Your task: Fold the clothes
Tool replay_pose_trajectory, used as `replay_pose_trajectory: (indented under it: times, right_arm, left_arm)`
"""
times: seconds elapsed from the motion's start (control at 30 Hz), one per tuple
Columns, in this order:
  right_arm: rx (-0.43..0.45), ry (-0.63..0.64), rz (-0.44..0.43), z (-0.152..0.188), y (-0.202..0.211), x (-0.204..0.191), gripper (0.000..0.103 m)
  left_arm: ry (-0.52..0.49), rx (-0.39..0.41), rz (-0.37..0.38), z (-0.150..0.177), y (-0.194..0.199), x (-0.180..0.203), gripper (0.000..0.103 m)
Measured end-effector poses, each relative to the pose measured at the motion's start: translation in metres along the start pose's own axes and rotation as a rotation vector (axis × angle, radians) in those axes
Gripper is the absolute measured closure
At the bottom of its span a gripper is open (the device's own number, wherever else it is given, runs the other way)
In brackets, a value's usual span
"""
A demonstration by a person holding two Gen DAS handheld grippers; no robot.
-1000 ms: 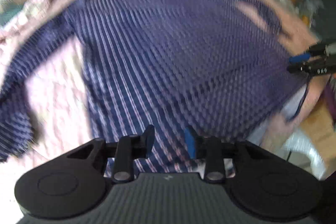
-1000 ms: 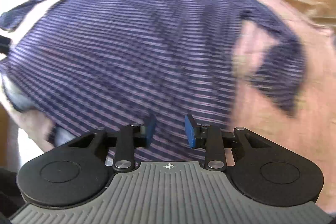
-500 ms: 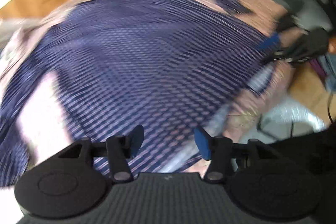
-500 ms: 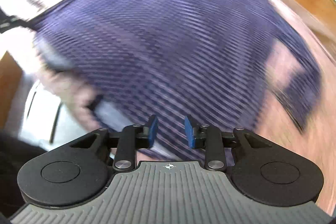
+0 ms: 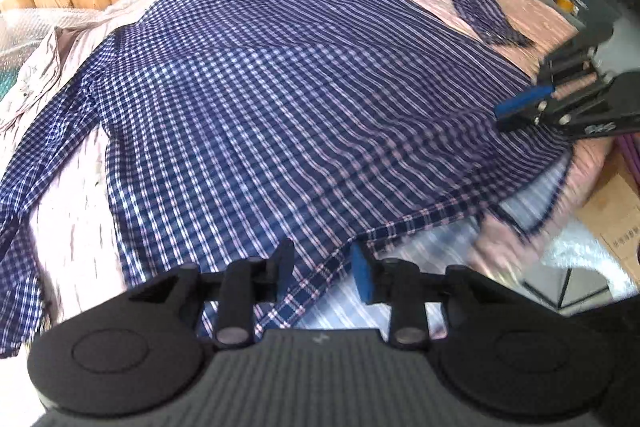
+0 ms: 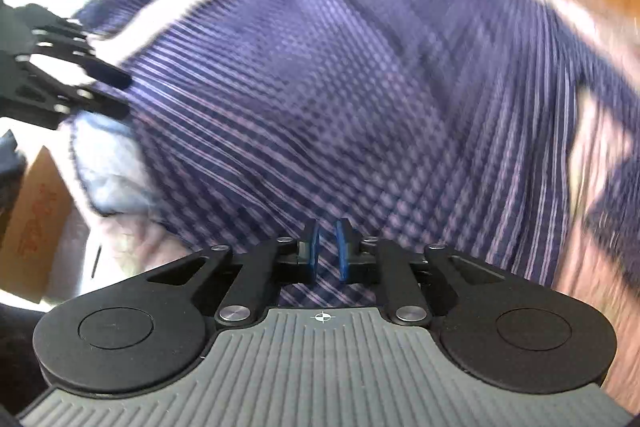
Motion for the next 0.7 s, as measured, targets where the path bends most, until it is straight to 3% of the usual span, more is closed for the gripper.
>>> replay_pose_trajectory:
  times: [0.07, 0.17, 0.27, 0.4, 0.47, 0.5, 0.53, 0.7]
  right_arm:
    - [0.053, 0.087, -0.075, 0.001, 0.013, -0.023, 0.087]
    - [0.079, 0.214, -0.184, 0.002, 0.012, -0.057, 0.066]
    - [0.028, 0.318, -0.187, 0.011, -0.01, -0.081, 0.058]
    - [-0.032, 0.396, -0.169, 0.015, -0.022, -0.083, 0.064]
    - [-0.047, 0.374, -0.198, 0.011, -0.02, -0.073, 0.078]
    - [-0.057, 0.355, -0.207, 0.008, -0.016, -0.066, 0.086]
    - [-0.053, 0.329, -0.212, 0.004, -0.015, -0.06, 0.087]
    - [-0.029, 0.223, -0.214, -0.008, -0.01, -0.036, 0.095]
  left_arm:
    - [-0.013, -0.012, 0.002, 0.008, 0.006, 0.008, 0.071]
    - [-0.034, -0.029, 0.006, 0.02, 0.015, 0.02, 0.068]
    - [-0.111, -0.087, -0.007, 0.034, 0.006, 0.036, 0.066]
    - [-0.164, -0.061, -0.038, 0.031, -0.014, 0.035, 0.066]
    - [-0.168, -0.041, -0.035, 0.025, -0.018, 0.031, 0.067]
    - [-0.174, -0.026, -0.044, 0.022, -0.017, 0.029, 0.072]
    - [-0.175, -0.011, -0.05, 0.018, -0.016, 0.028, 0.075]
    - [-0.04, 0.048, 0.011, 0.004, -0.005, 0.014, 0.082]
Point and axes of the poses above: each gripper's, at about its wrist camera, not at the fingertips, and y roughly against the way its jaws point, x to its right, z to its underside, the point moved 1 cm from there along -y, roughly the way its jaws point, and after that the axes turned 13 degrees about y, right-handed, at the moved point
